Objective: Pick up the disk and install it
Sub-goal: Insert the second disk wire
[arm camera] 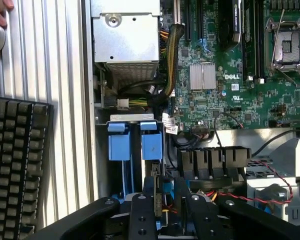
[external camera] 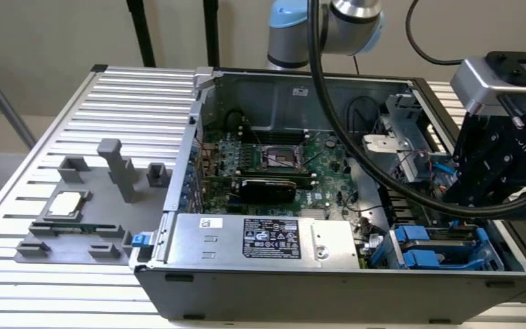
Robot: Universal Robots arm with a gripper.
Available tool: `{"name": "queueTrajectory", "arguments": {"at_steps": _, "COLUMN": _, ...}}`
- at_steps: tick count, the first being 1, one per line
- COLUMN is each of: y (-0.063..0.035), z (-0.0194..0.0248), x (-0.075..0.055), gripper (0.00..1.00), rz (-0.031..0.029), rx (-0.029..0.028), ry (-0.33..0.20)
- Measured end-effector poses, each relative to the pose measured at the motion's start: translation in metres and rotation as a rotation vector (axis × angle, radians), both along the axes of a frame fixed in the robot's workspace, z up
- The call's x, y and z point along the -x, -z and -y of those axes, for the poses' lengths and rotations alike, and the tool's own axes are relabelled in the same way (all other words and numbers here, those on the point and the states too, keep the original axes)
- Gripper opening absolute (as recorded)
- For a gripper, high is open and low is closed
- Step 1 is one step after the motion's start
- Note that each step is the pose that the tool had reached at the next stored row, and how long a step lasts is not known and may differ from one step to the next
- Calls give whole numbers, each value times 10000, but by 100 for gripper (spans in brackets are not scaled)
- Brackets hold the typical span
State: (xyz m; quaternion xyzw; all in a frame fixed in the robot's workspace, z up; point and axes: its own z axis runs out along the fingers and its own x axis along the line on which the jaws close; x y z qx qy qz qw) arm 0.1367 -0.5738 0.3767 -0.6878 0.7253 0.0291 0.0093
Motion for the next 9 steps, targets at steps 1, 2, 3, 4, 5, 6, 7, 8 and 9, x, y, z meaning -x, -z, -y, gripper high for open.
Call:
{"name": "queueTrajectory", "arguments": {"at_steps": 1, "y": 0, "z": -5, "x": 6, "gripper": 100, "rz": 9, "rx": 1, "ry": 1}}
{"name": "queueTrajectory", "arguments": {"at_steps": 2, "y": 1, "z": -10, "x": 14, "gripper": 100, "rz": 16, "rx": -1, "ry": 0}}
{"name": "queueTrajectory", "arguments": {"at_steps": 3, "y": 1, "z": -15, "x": 23, "gripper": 100, "rz": 21, "rx": 1, "ry": 0}}
{"name": "queueTrajectory", "arguments": {"at_steps": 4, "y": 3, "z": -19, "x": 33, "gripper": 100, "rz": 29, "rx": 1, "ry": 0}}
{"name": "queueTrajectory", "arguments": {"at_steps": 5, "y": 6, "z": -20, "x": 45, "gripper": 100, "rz": 39, "rx": 0, "ry": 0}}
{"name": "queueTrajectory", "arguments": {"at_steps": 6, "y": 12, "z": -24, "x": 55, "gripper": 100, "rz": 54, "rx": 1, "ry": -1}}
{"name": "queueTrajectory", "arguments": {"at_steps": 7, "y": 20, "z": -29, "x": 63, "gripper": 100, "rz": 80, "rx": 1, "ry": 0}}
{"name": "queueTrajectory", "arguments": {"at_steps": 8, "y": 31, "z": -34, "x": 68, "gripper": 100, "rz": 111, "rx": 0, "ry": -1}}
{"name": "queueTrajectory", "arguments": {"at_steps": 9, "y": 43, "z": -37, "x": 71, "gripper": 100, "rz": 140, "rx": -1, "ry": -1}}
